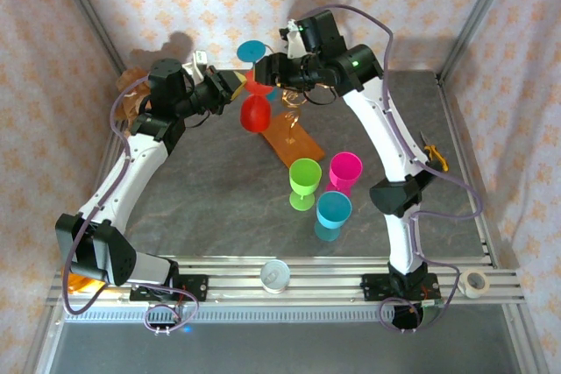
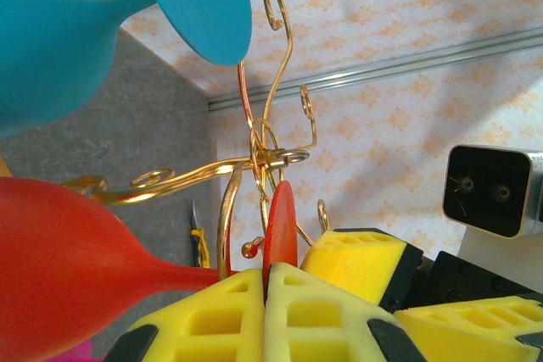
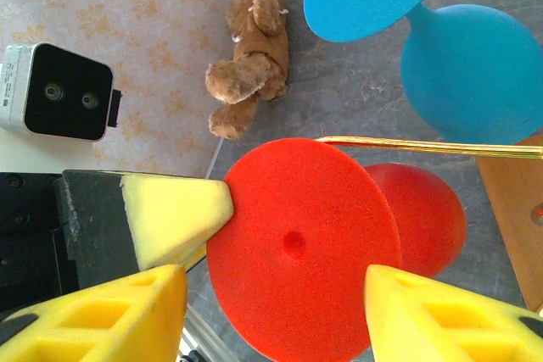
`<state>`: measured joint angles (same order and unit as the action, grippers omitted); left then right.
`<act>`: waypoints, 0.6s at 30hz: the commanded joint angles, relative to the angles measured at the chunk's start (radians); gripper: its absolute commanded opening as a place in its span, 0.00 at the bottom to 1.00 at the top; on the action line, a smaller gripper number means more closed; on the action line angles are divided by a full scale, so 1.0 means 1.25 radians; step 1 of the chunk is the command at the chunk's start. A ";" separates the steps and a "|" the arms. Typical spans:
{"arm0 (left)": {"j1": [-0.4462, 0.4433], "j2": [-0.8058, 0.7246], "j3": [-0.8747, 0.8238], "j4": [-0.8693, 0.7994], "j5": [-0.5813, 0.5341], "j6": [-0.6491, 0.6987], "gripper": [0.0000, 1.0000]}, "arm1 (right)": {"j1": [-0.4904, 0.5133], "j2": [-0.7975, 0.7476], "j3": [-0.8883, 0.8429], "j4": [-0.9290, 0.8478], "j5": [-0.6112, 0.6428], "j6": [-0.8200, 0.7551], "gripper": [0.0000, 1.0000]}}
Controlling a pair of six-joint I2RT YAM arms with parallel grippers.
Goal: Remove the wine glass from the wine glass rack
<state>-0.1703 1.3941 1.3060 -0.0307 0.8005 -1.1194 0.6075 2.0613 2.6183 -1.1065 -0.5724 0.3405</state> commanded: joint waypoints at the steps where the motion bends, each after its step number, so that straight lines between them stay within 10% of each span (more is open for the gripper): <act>1: -0.005 -0.007 0.021 0.045 -0.014 -0.018 0.00 | -0.004 -0.042 0.020 0.021 0.010 0.012 0.58; 18: -0.005 -0.053 -0.013 0.043 -0.076 -0.075 0.00 | -0.004 -0.057 0.016 0.029 0.018 0.014 0.59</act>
<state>-0.1703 1.3624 1.3029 -0.0315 0.7395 -1.1828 0.6075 2.0335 2.6183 -1.1057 -0.5716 0.3481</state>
